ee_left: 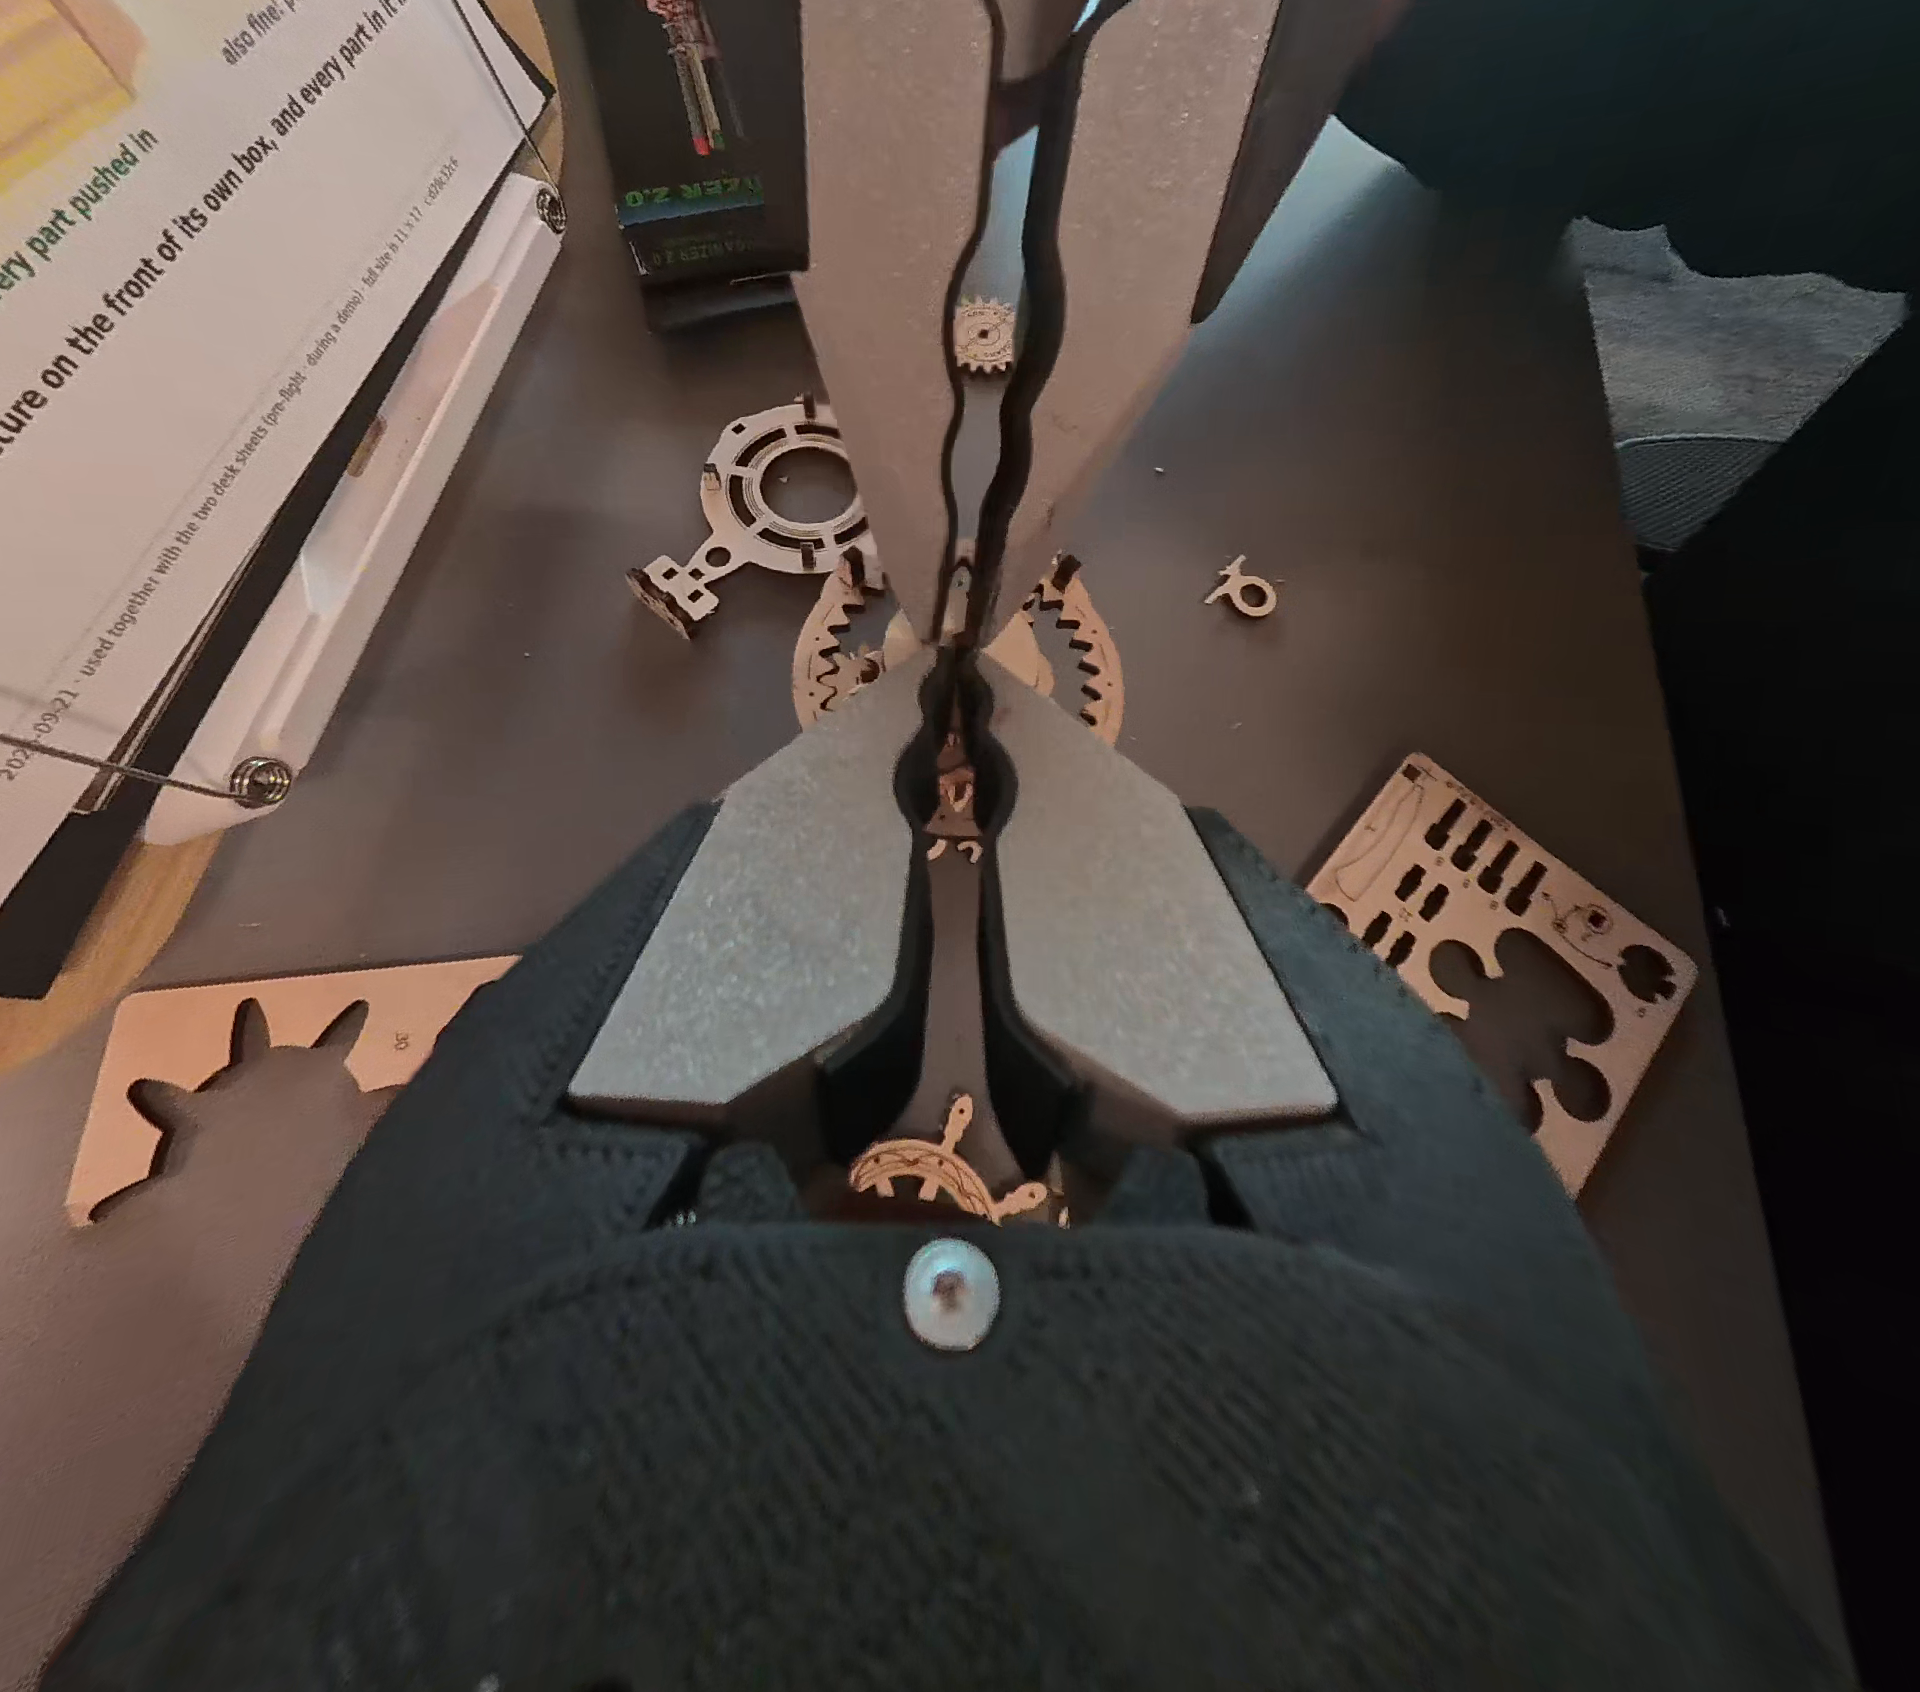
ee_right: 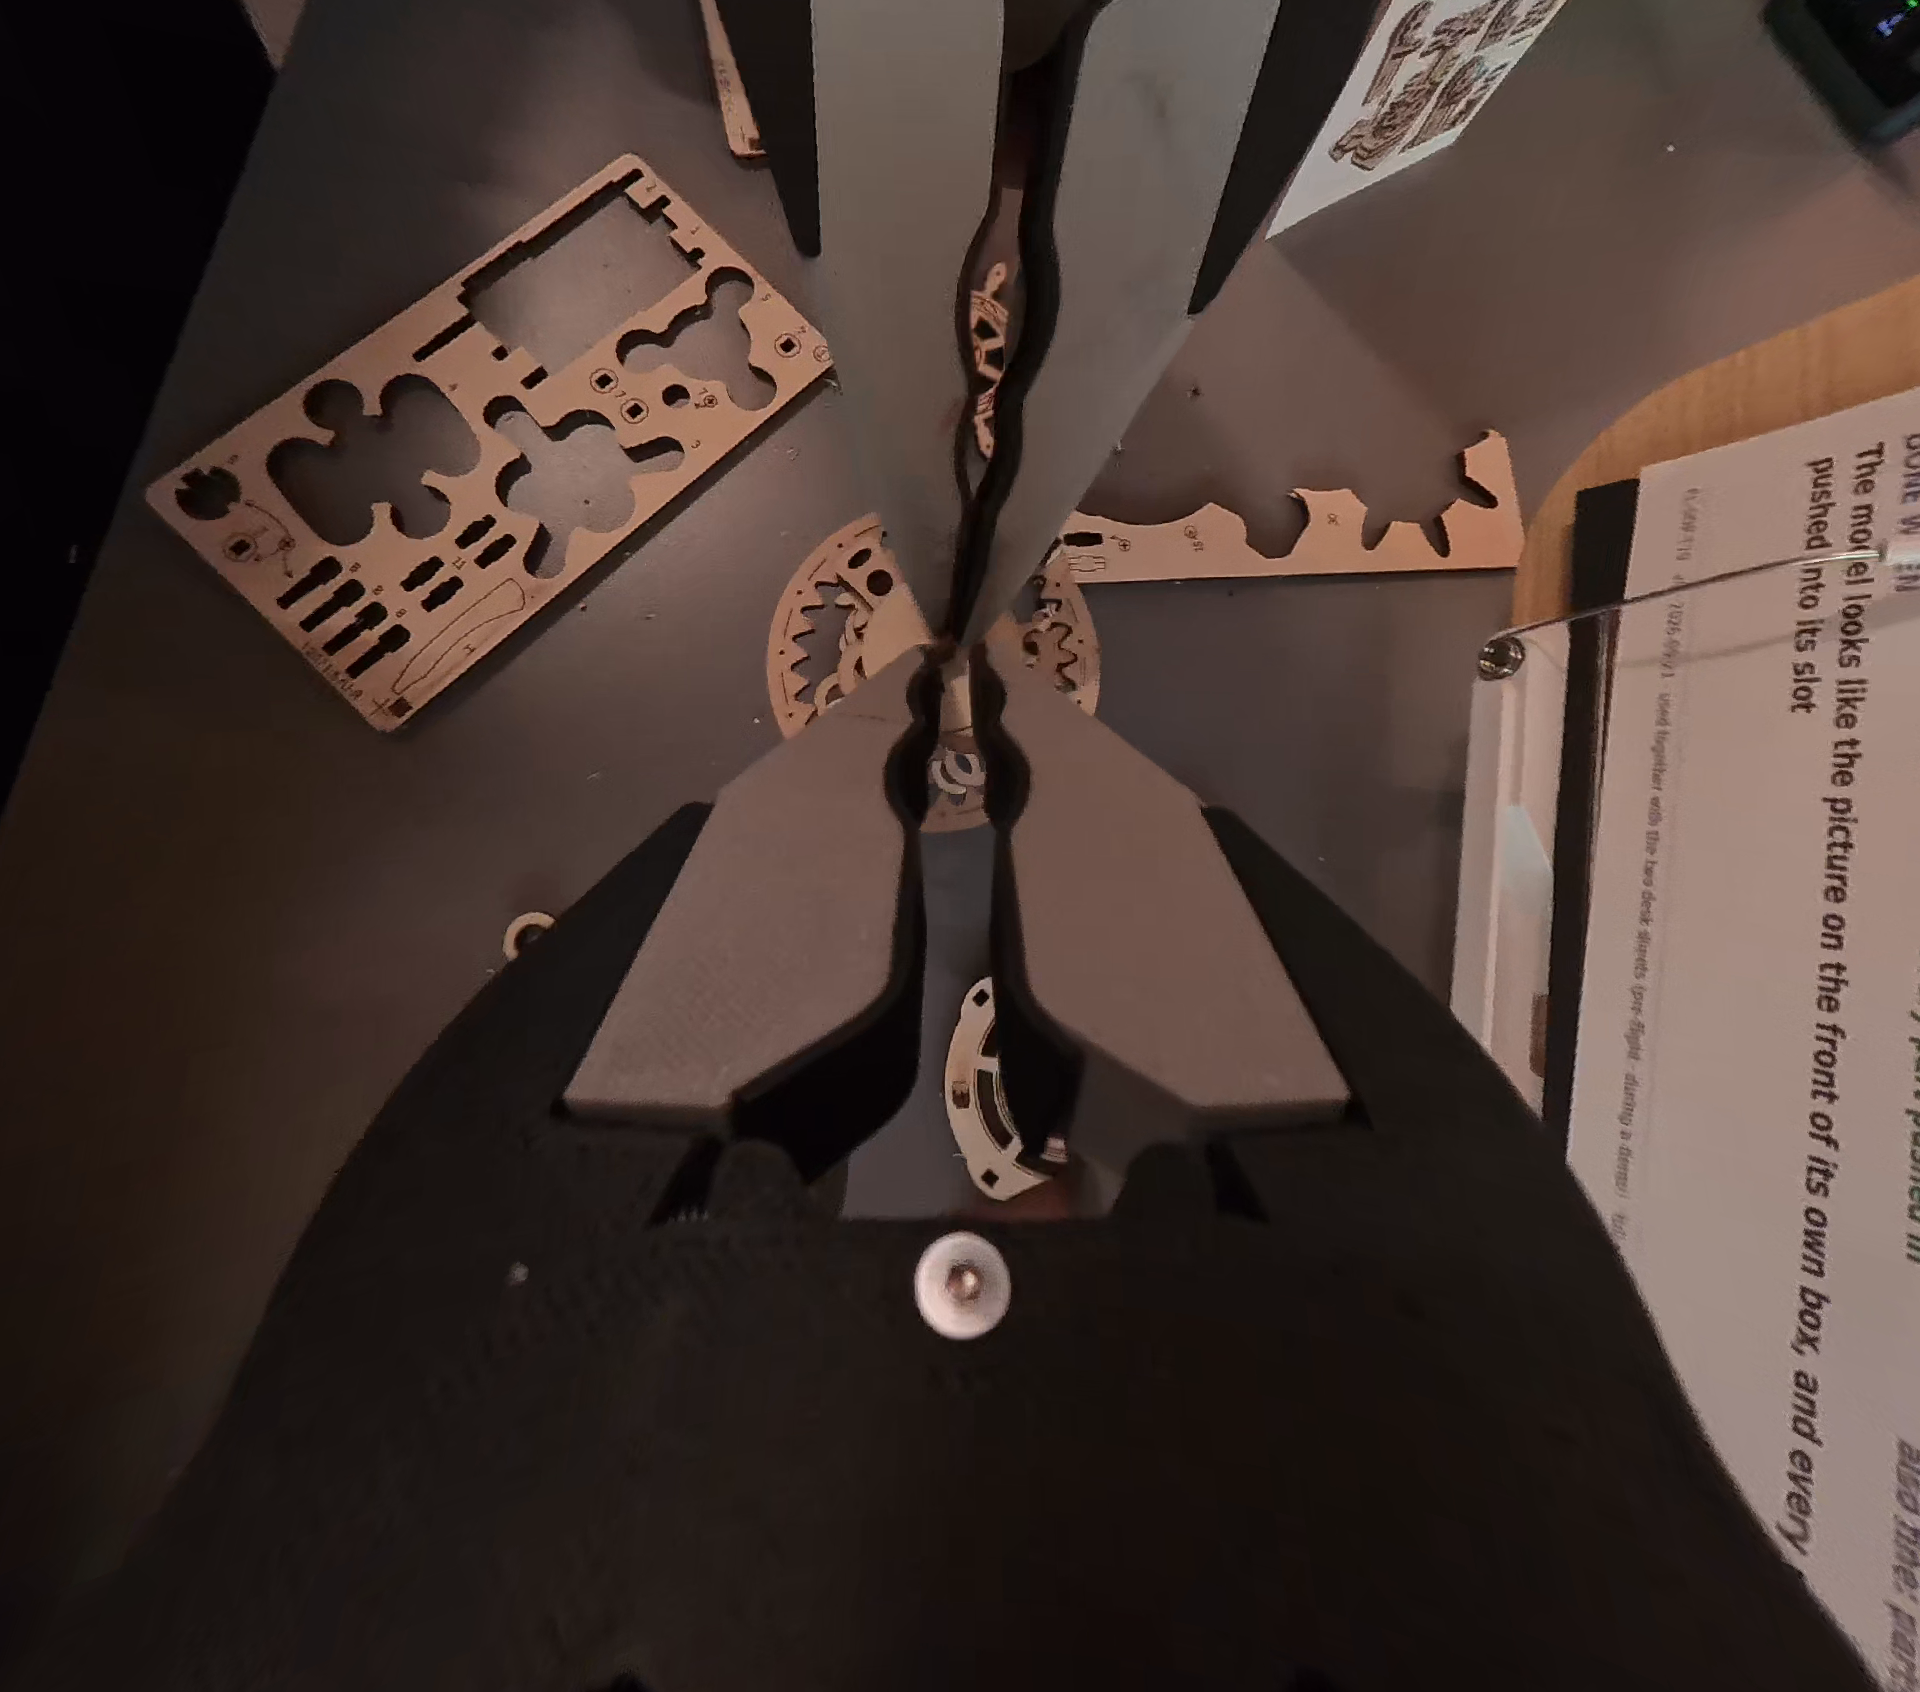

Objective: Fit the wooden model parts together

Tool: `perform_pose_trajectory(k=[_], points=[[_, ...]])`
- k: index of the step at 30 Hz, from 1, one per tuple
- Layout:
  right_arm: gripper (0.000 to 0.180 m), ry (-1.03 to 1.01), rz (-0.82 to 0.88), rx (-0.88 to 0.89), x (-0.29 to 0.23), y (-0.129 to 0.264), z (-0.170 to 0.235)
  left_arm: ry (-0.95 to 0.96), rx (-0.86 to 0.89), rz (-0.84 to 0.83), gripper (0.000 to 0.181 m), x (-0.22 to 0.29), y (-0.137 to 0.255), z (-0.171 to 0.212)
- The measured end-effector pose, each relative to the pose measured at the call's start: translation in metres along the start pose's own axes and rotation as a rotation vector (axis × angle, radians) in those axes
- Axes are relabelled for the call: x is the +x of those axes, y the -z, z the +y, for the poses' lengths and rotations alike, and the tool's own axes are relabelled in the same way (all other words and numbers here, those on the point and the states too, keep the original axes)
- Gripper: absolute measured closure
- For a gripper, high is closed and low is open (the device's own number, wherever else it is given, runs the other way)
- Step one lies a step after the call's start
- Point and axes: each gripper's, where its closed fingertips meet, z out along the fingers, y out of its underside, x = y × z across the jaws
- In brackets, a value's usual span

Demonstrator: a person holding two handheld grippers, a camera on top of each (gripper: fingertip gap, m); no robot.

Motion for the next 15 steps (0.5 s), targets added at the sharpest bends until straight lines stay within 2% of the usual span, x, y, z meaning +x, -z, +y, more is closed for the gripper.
perform_pose_trajectory(k=[5,15], points=[[0.179,-0.057,-0.013,0.088,0.0009,-0.0002,0.0002,0.041,-0.009,0.020,0.181,-0.0021,0.0005,0.0006],[0.180,-0.159,-0.033,0.149,-0.0002,-0.0004,-0.0014,0.163,-0.003,0.075,0.181,-0.0016,0.0015,0.0006]])
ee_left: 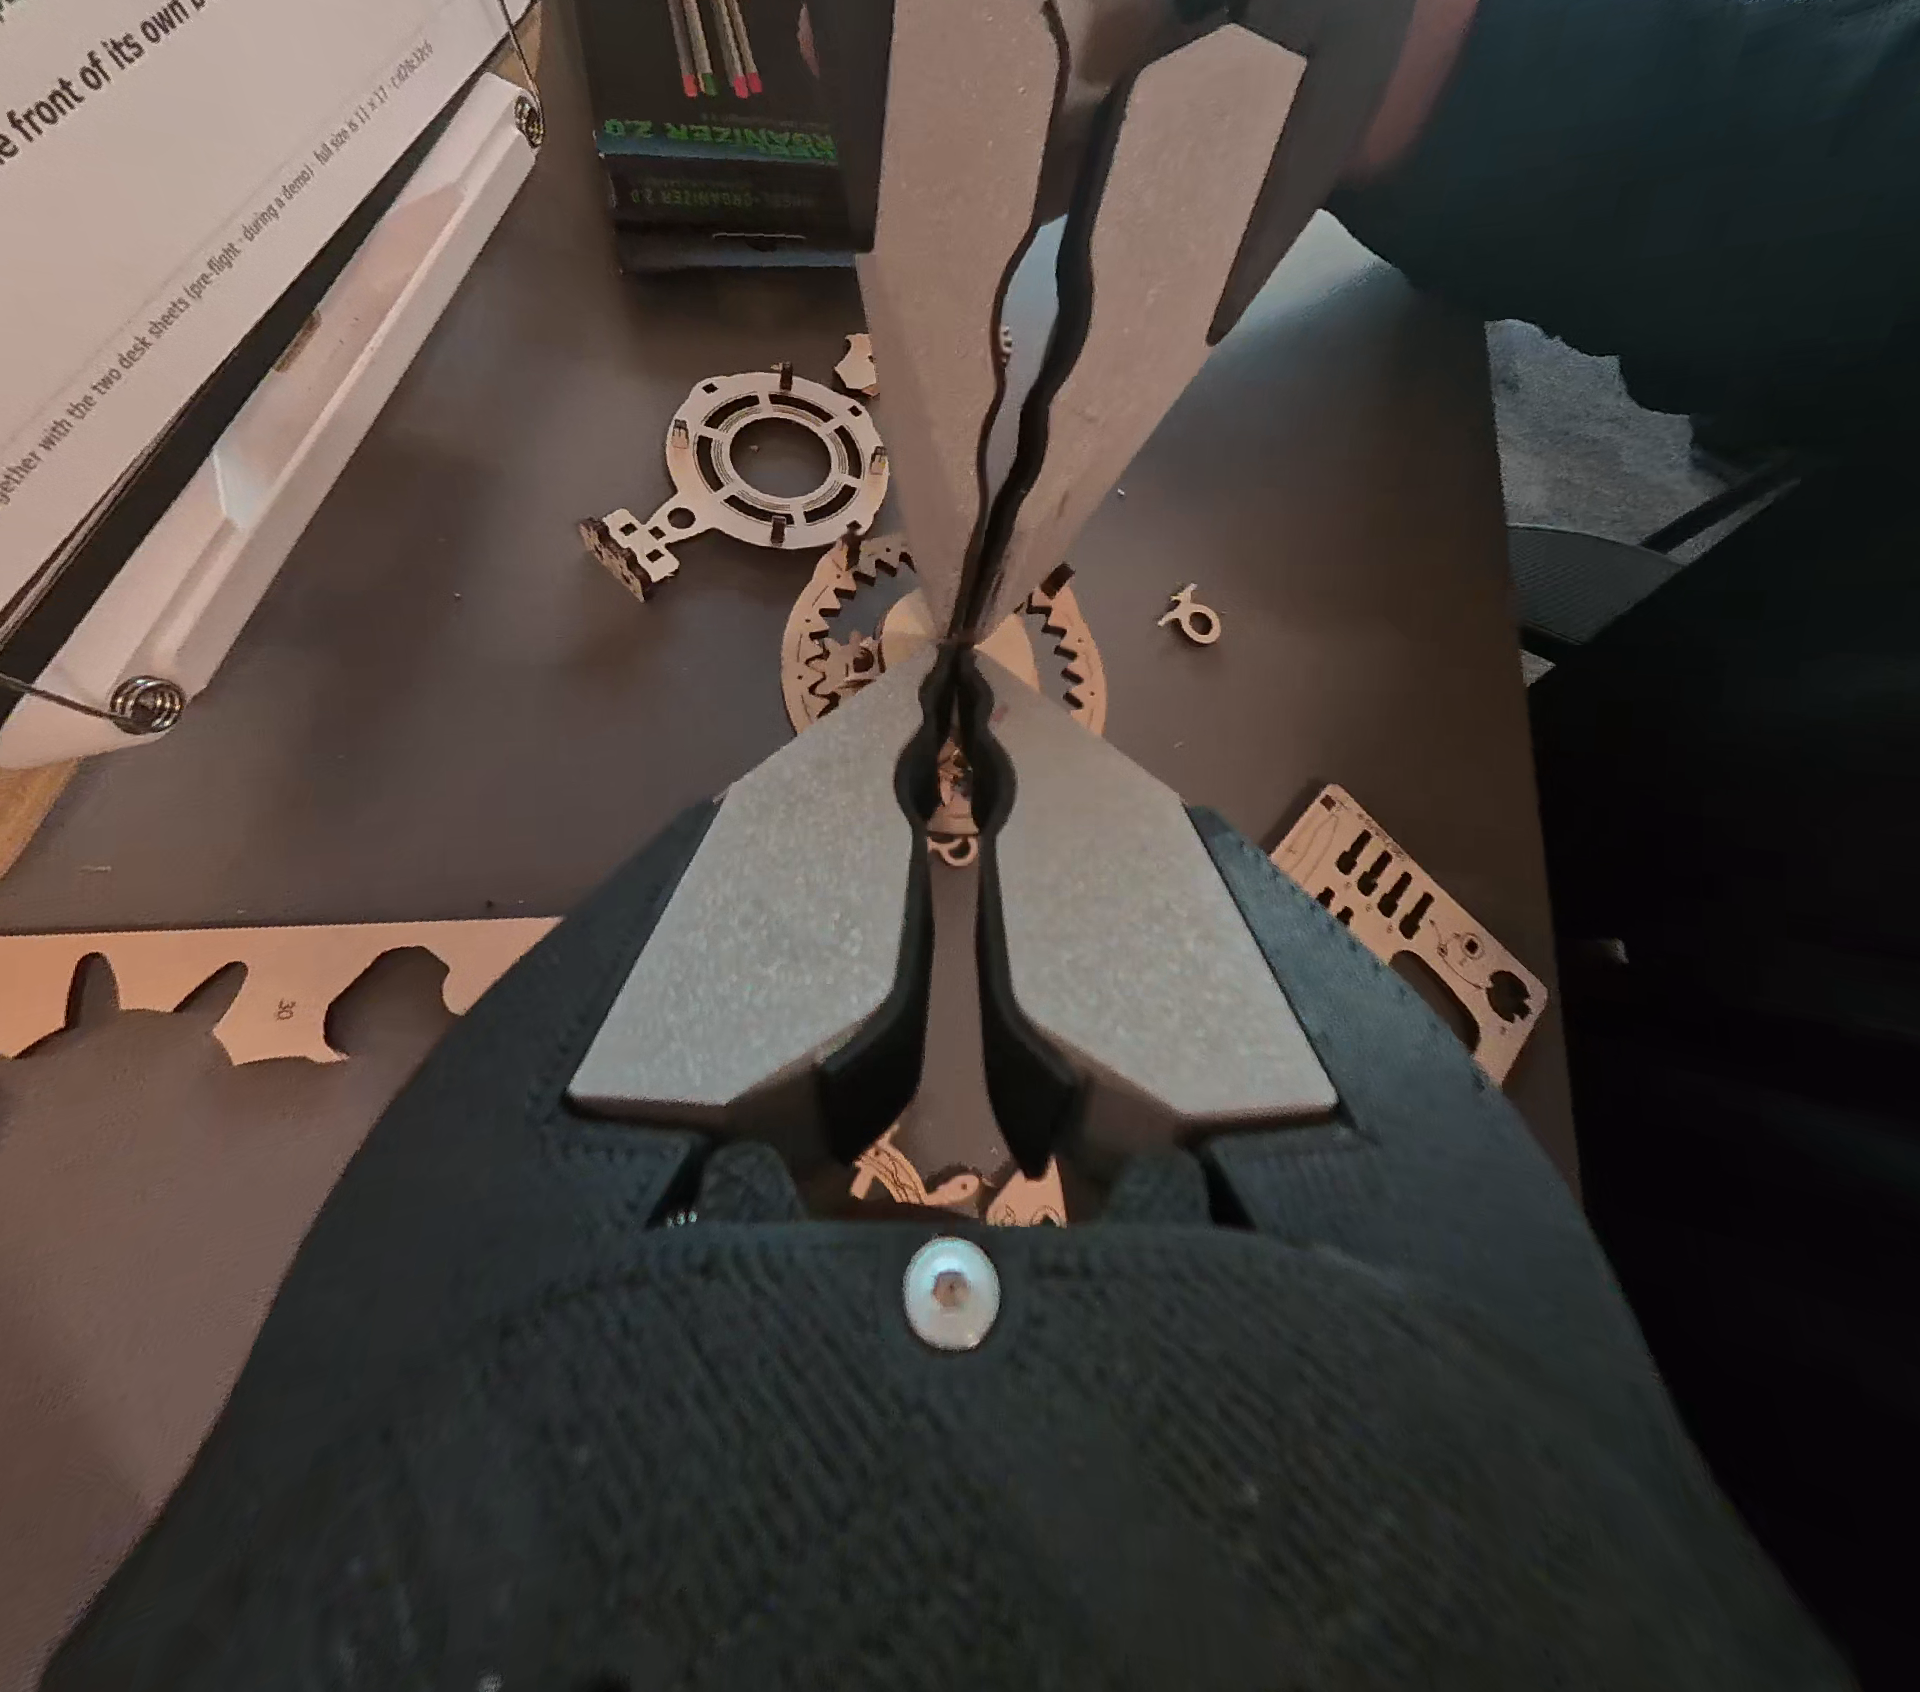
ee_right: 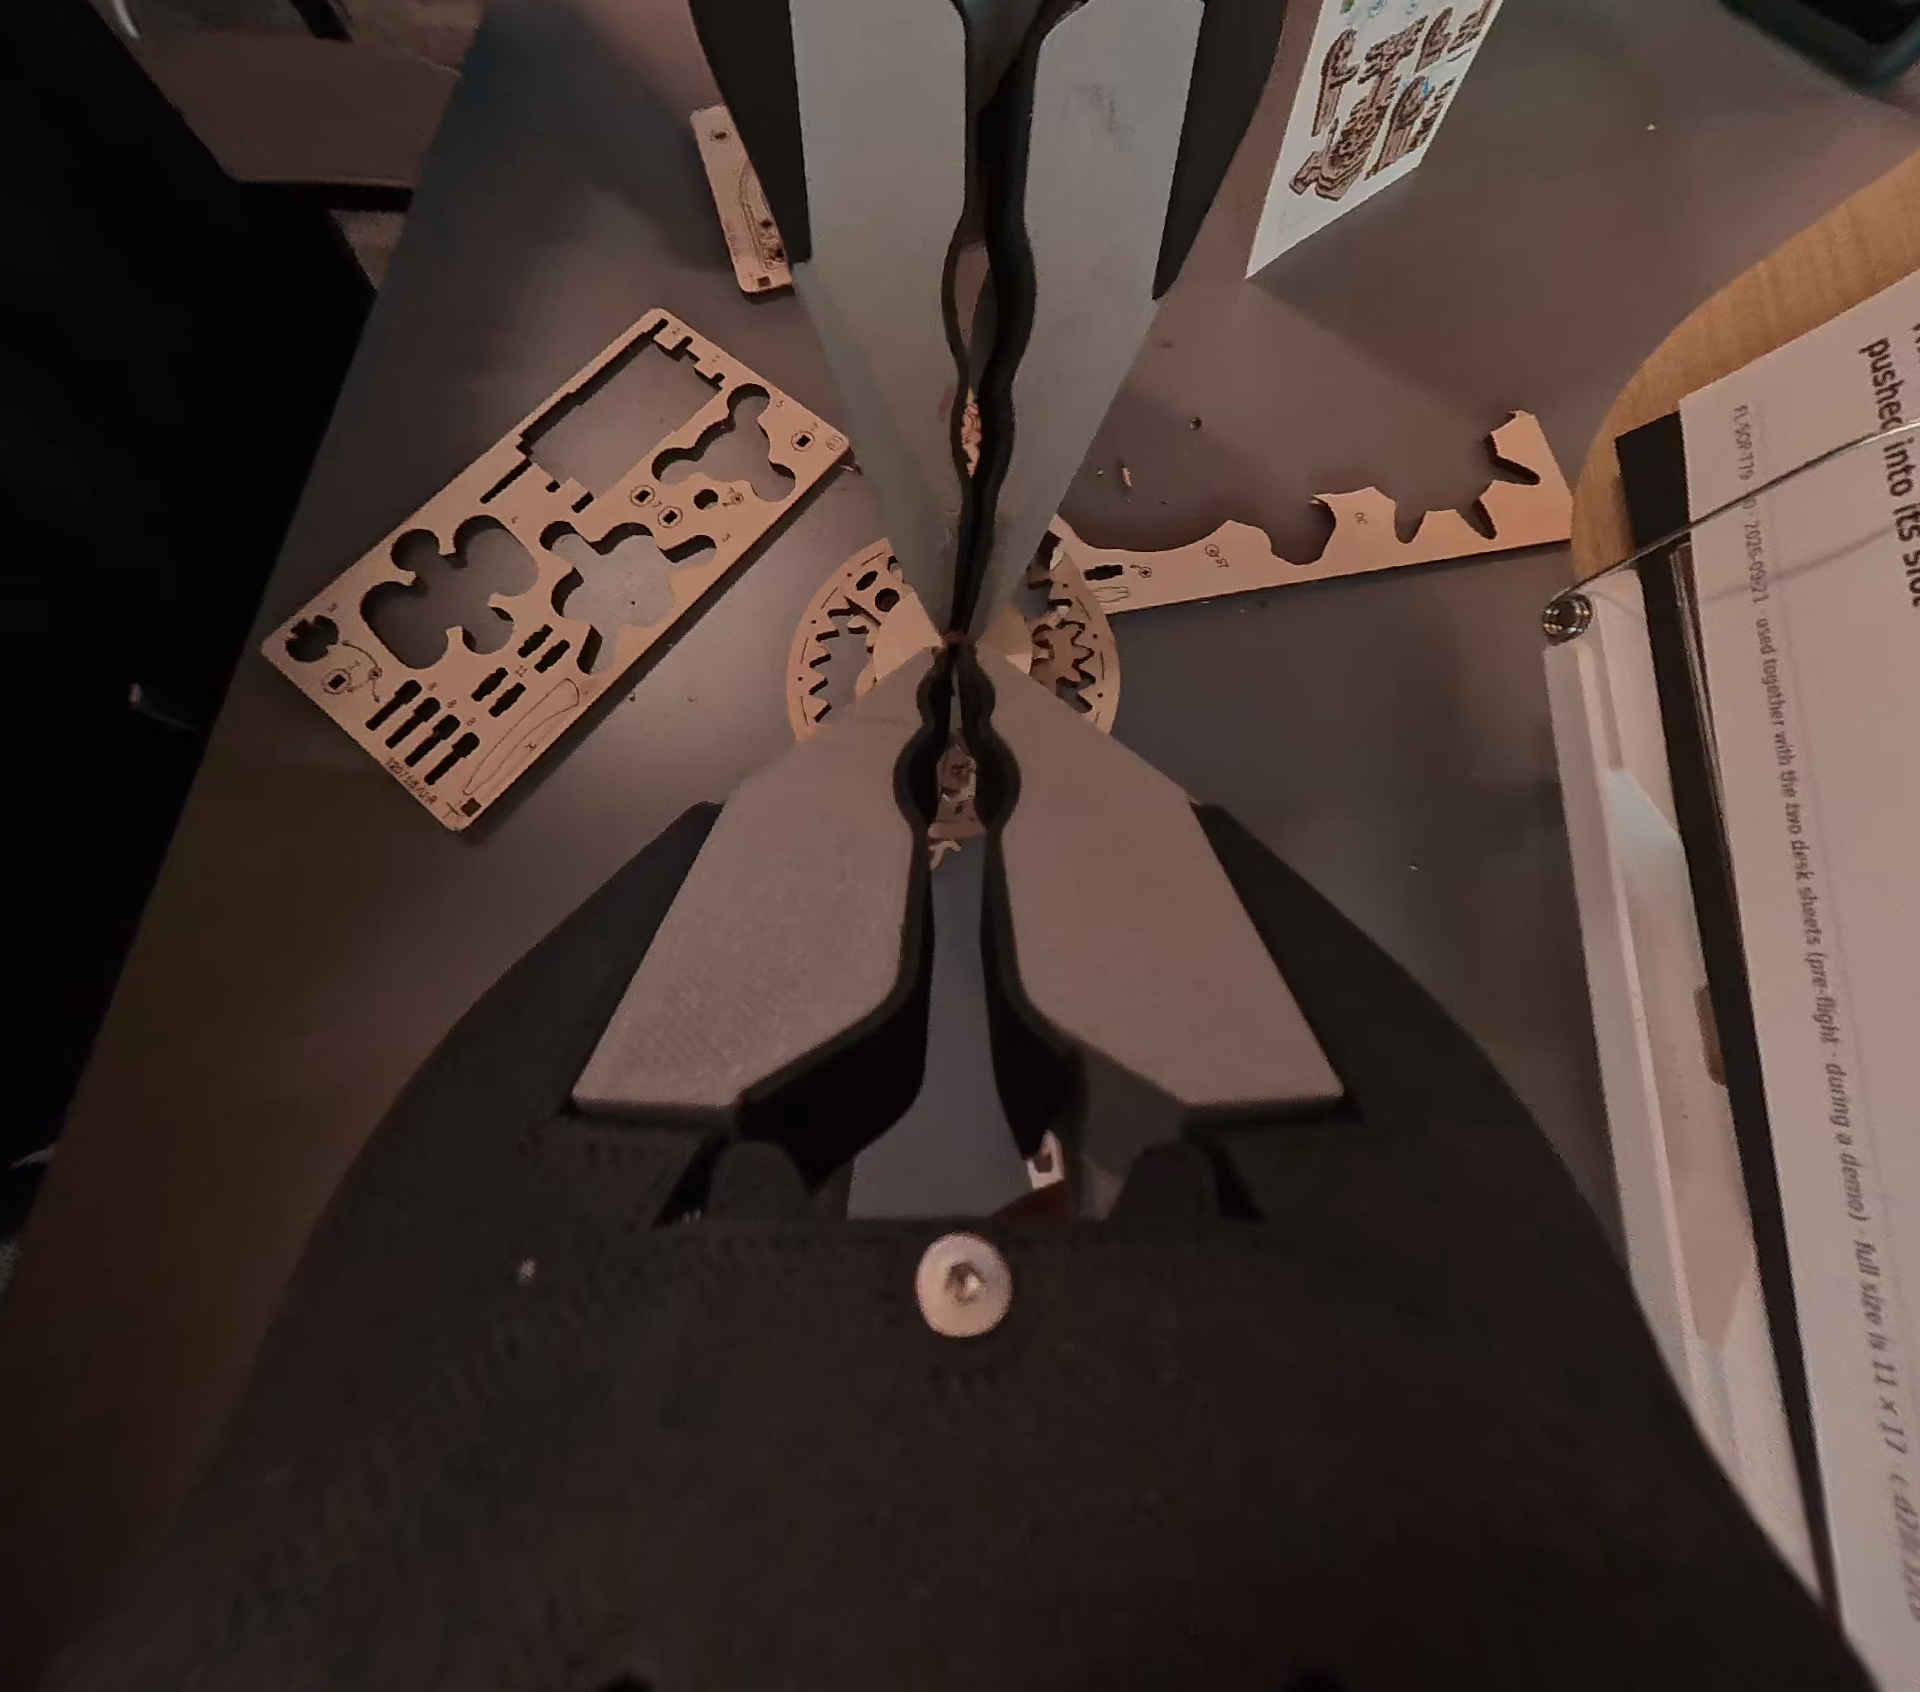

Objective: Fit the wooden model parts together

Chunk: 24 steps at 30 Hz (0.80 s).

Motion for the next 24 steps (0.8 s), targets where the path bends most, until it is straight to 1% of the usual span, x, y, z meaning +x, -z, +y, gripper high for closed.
perform_pose_trajectory(k=[2,3,4,6,8,10,12,14,17,21,24], points=[[0.180,0.013,0.000,0.002,-0.0003,0.0013,-0.0002,-0.028,-0.009,-0.025,0.181,0.0010,-0.0003,-0.0005],[0.173,0.019,0.015,-0.001,0.0018,0.0031,0.0000,-0.041,-0.015,-0.044,0.181,0.0007,0.0002,-0.0013],[0.168,0.015,0.030,0.002,0.0042,0.0053,-0.0009,-0.050,-0.019,-0.053,0.170,0.0015,0.0011,-0.0022],[0.169,0.011,0.023,0.015,0.0027,0.0092,-0.0038,-0.071,-0.032,-0.070,0.170,0.0020,0.0026,-0.0023],[0.172,0.034,0.042,-0.019,0.0038,0.0094,0.0001,-0.089,-0.044,-0.103,0.174,-0.0019,0.0018,-0.0016],[0.173,0.058,0.041,-0.061,0.0016,0.0066,0.0049,-0.093,-0.051,-0.097,0.175,-0.0004,0.0002,-0.0015],[0.180,0.073,0.061,-0.073,0.0033,0.0060,0.0053,-0.104,-0.053,-0.104,0.177,0.0002,-0.0013,-0.0014],[0.180,0.076,0.074,-0.078,0.0050,0.0056,0.0051,-0.117,-0.053,-0.115,0.181,-0.0010,-0.0019,-0.0016],[0.180,0.077,0.052,-0.077,0.0017,0.0043,0.0043,-0.110,-0.058,-0.090,0.181,0.0008,-0.0026,-0.0005],[0.180,0.145,0.074,-0.112,0.0007,0.0039,0.0047,-0.091,-0.044,-0.065,0.181,0.0006,-0.0023,0.0000],[0.180,0.138,0.065,-0.110,0.0013,0.0030,0.0042,-0.060,-0.040,-0.044,0.181,-0.0001,-0.0011,0.0010]])
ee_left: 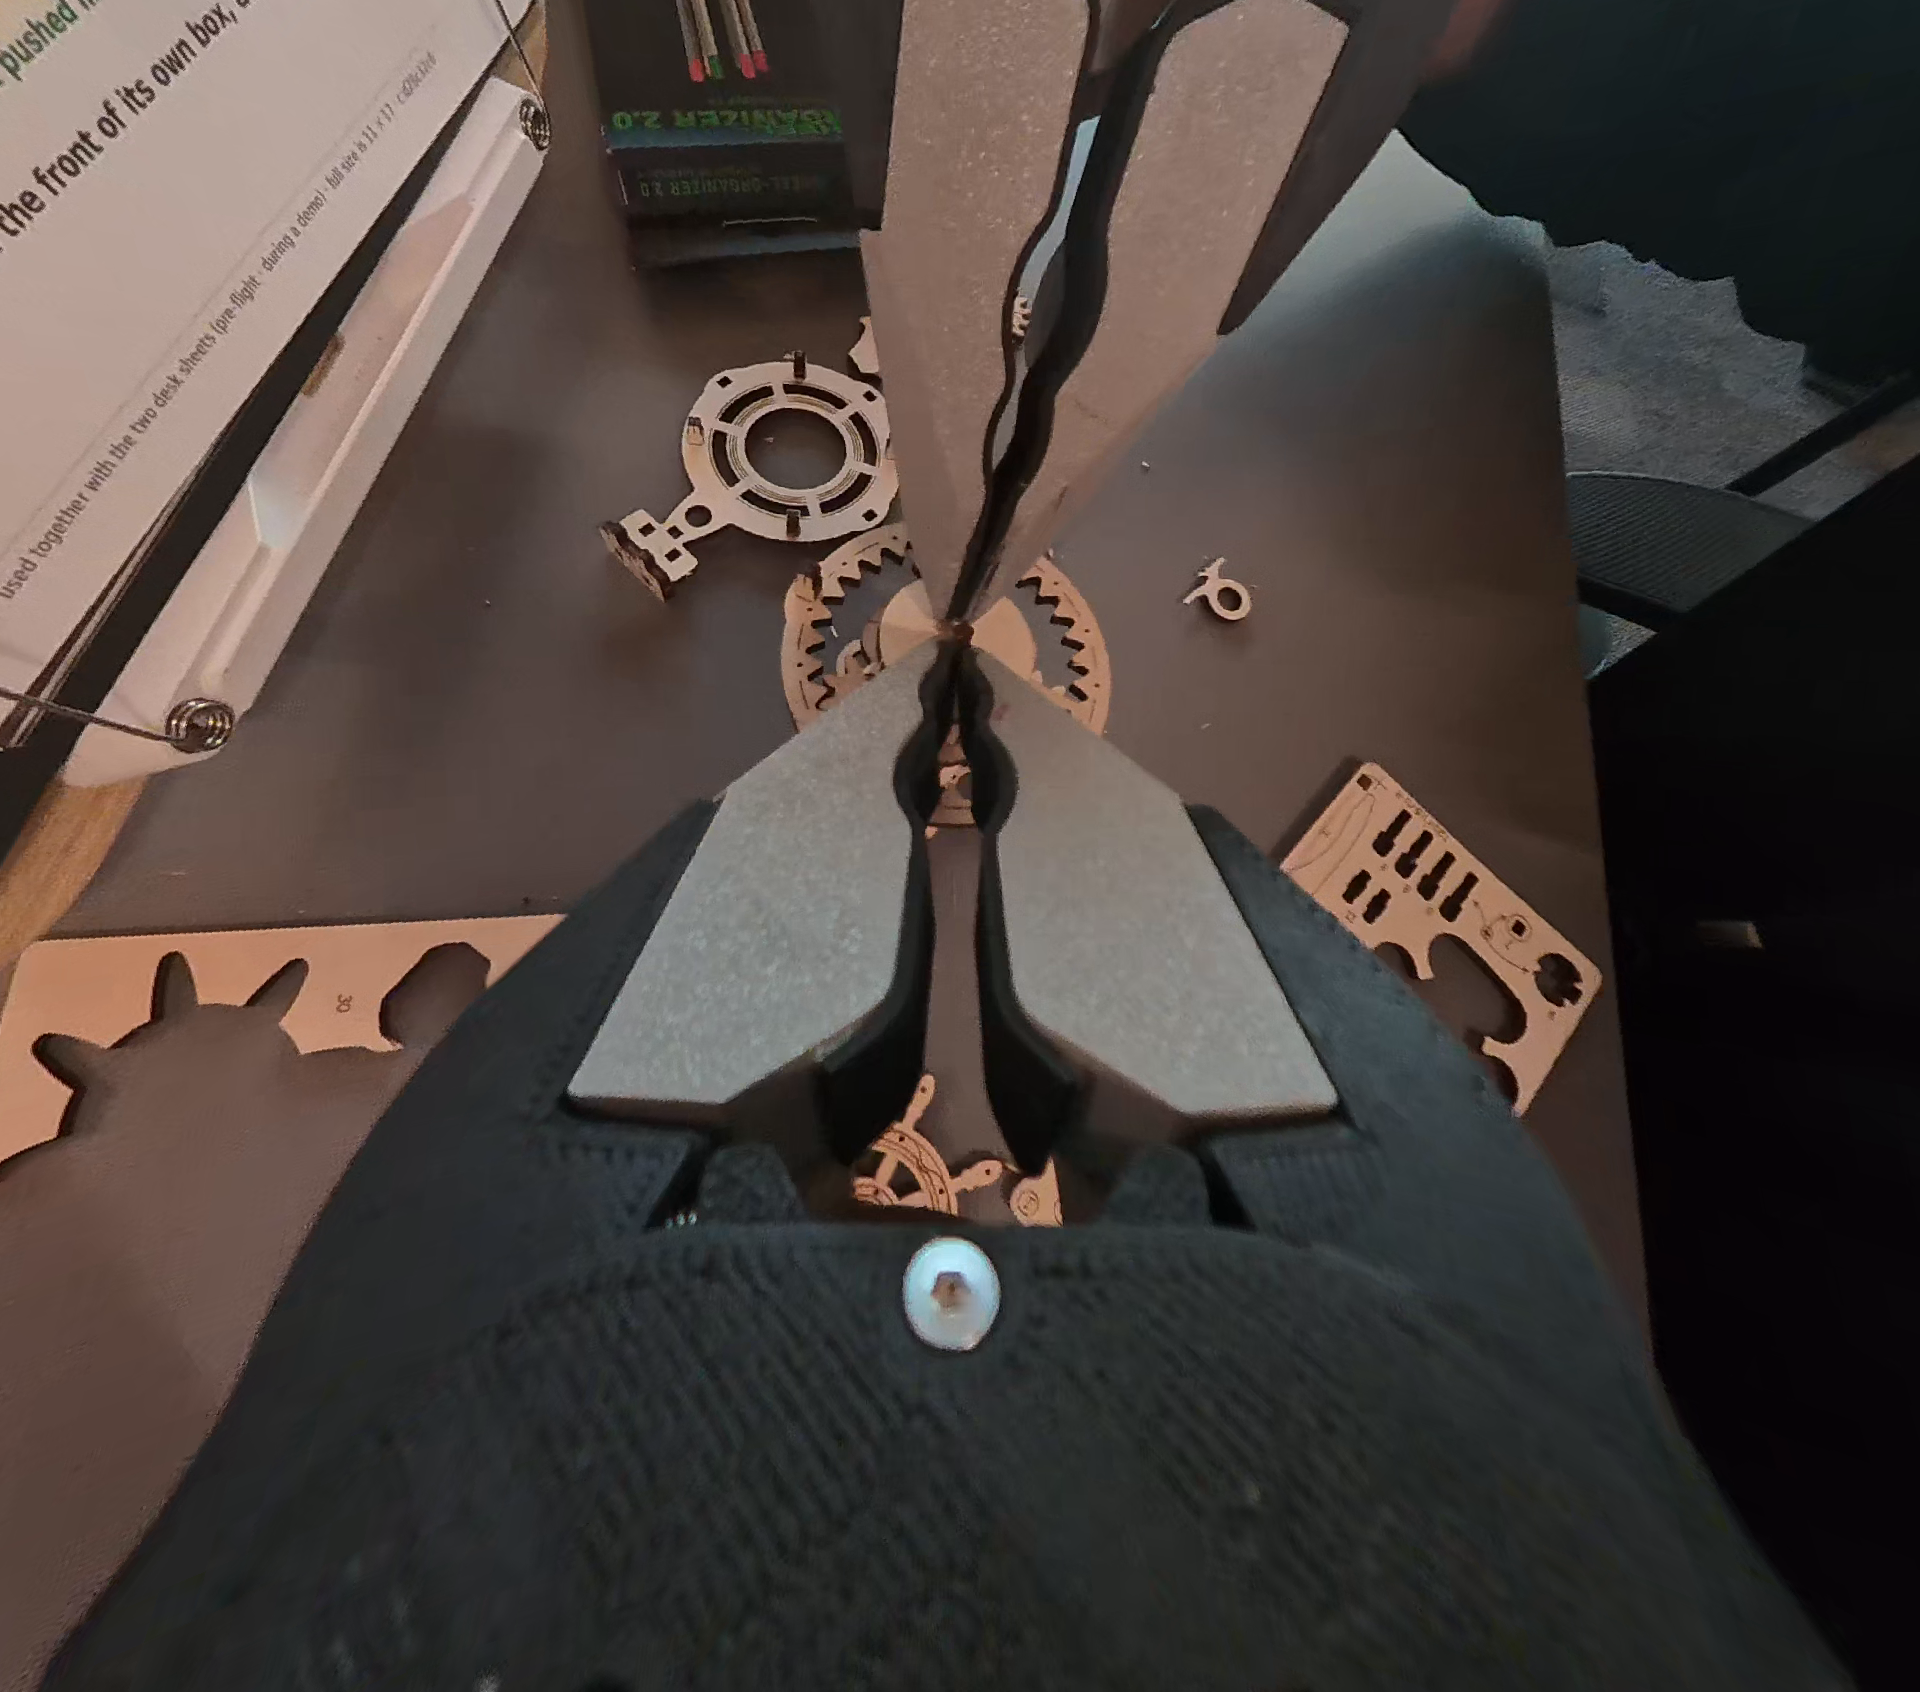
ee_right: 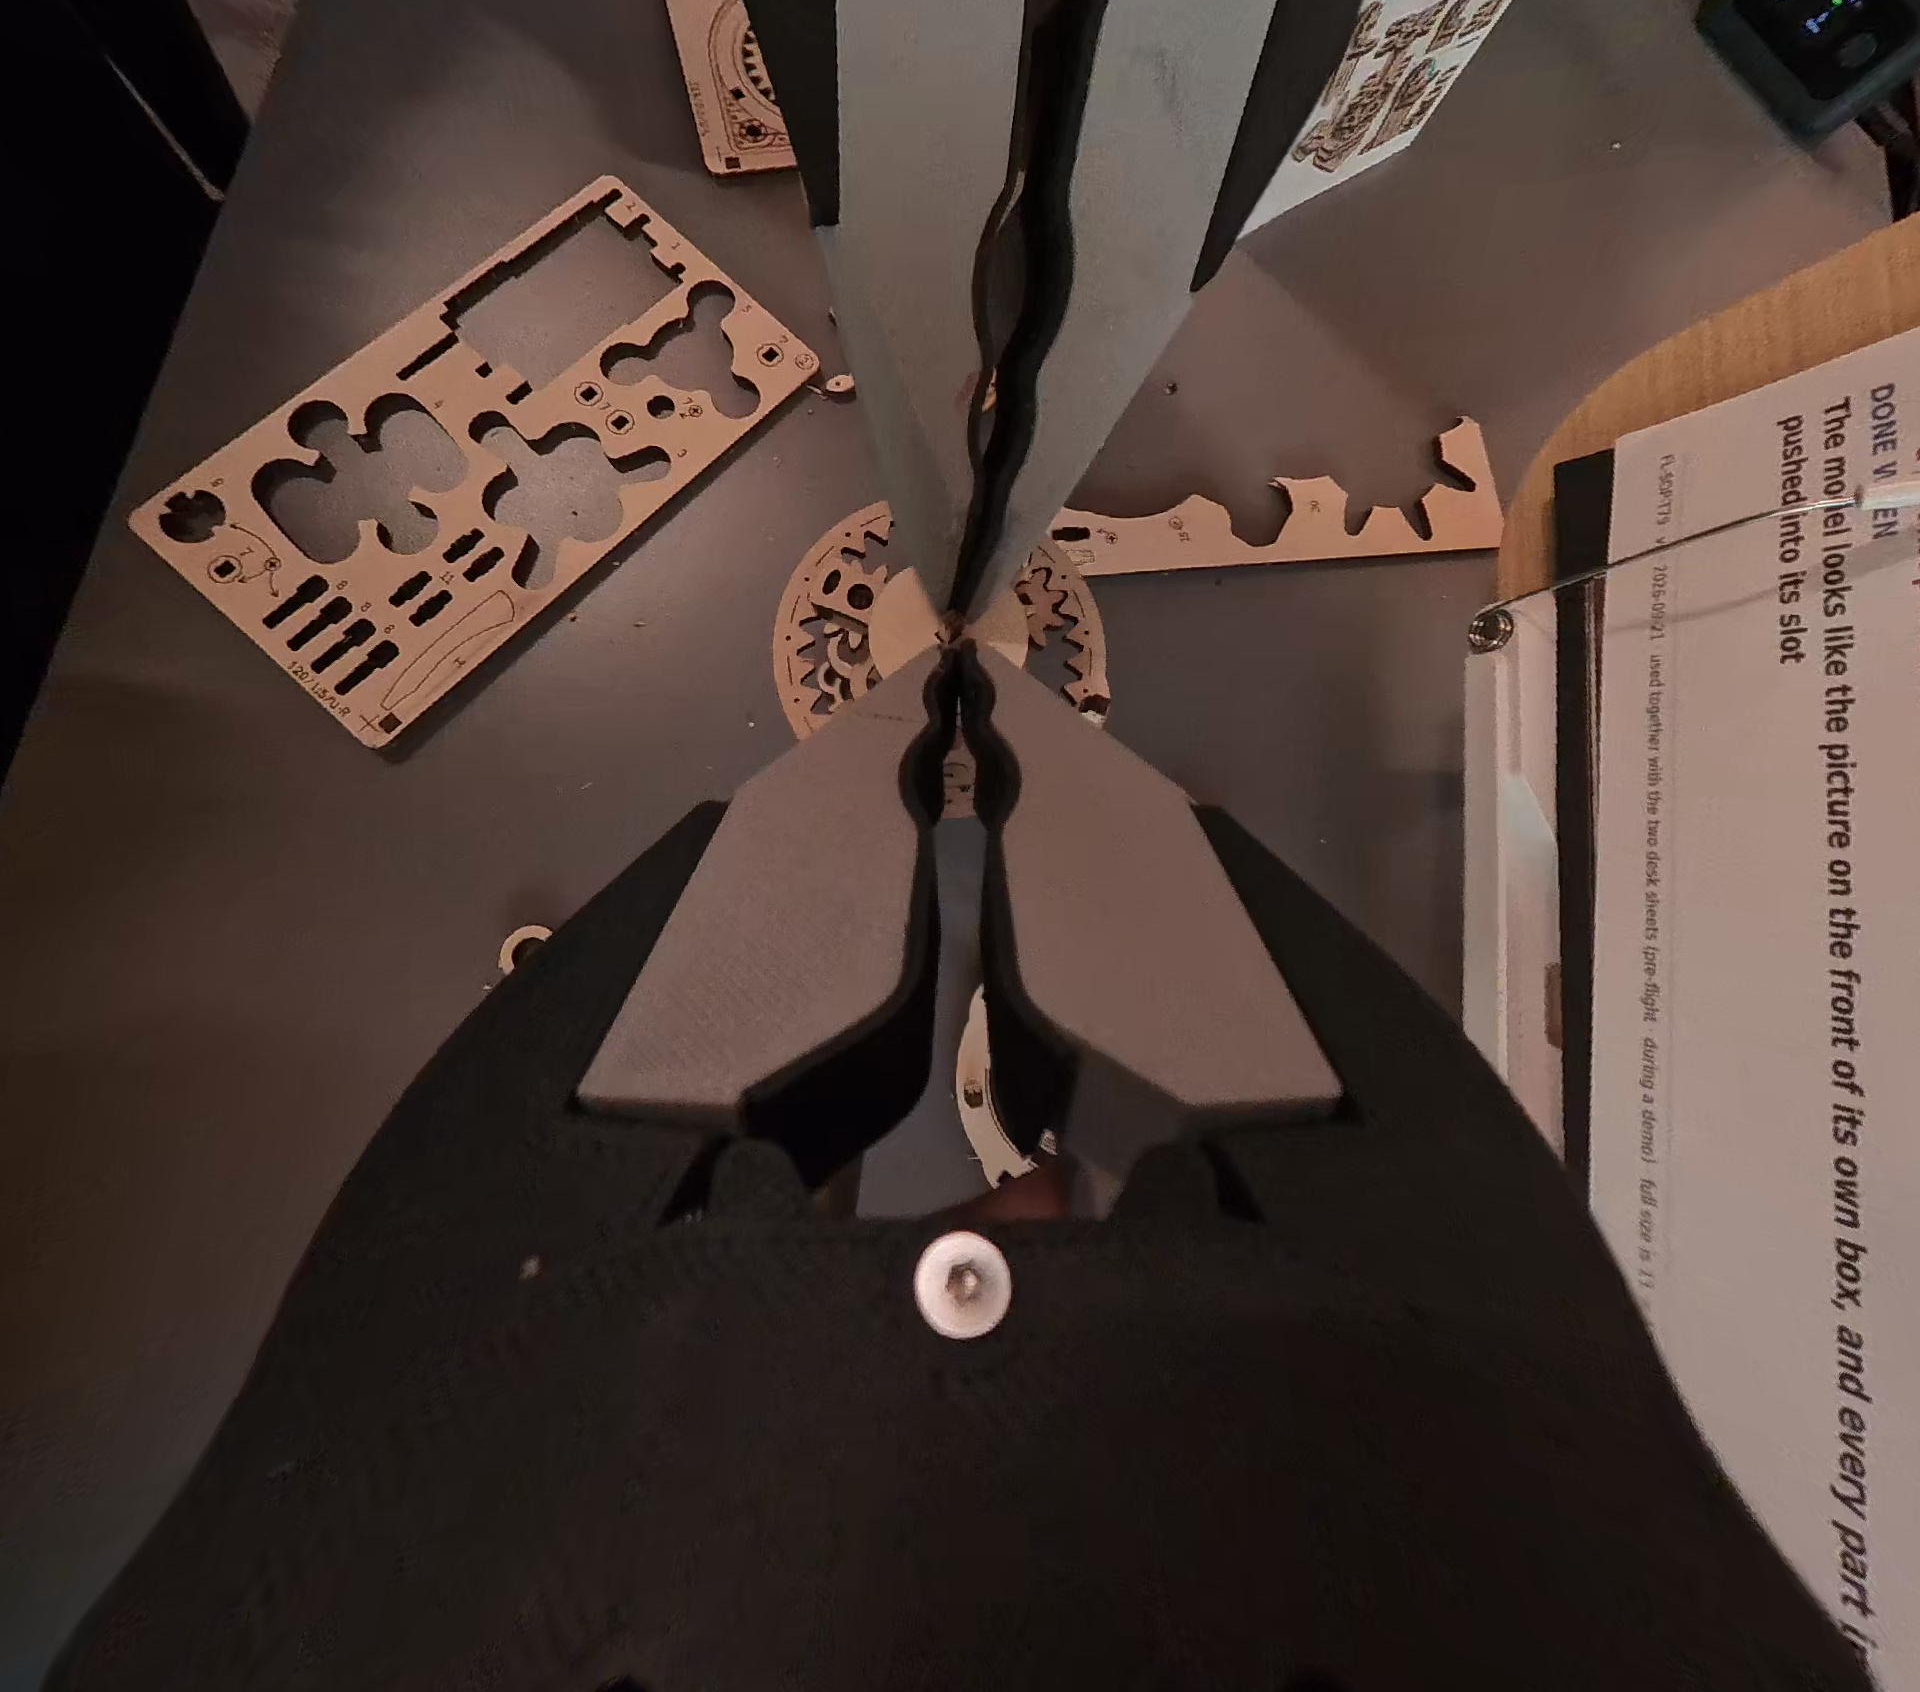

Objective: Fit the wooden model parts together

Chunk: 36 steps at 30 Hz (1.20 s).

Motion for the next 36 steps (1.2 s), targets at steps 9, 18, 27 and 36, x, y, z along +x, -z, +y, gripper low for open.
perform_pose_trajectory(k=[9,18,27,36], points=[[0.180,-0.005,0.018,0.034,0.000,0.001,0.001,0.015,0.007,-0.002,0.181,0.000,-0.001,0.000],[0.155,-0.163,0.061,0.269,-0.004,0.033,-0.020,0.048,0.181,-0.048,0.144,0.016,0.024,-0.027],[0.139,-0.355,0.457,0.507,0.017,0.078,0.025,-0.004,0.512,-0.386,0.137,-0.005,0.103,0.006],[0.122,-0.484,0.734,0.478,0.054,0.100,0.065,0.015,0.916,-0.870,0.144,-0.067,0.329,0.056]])
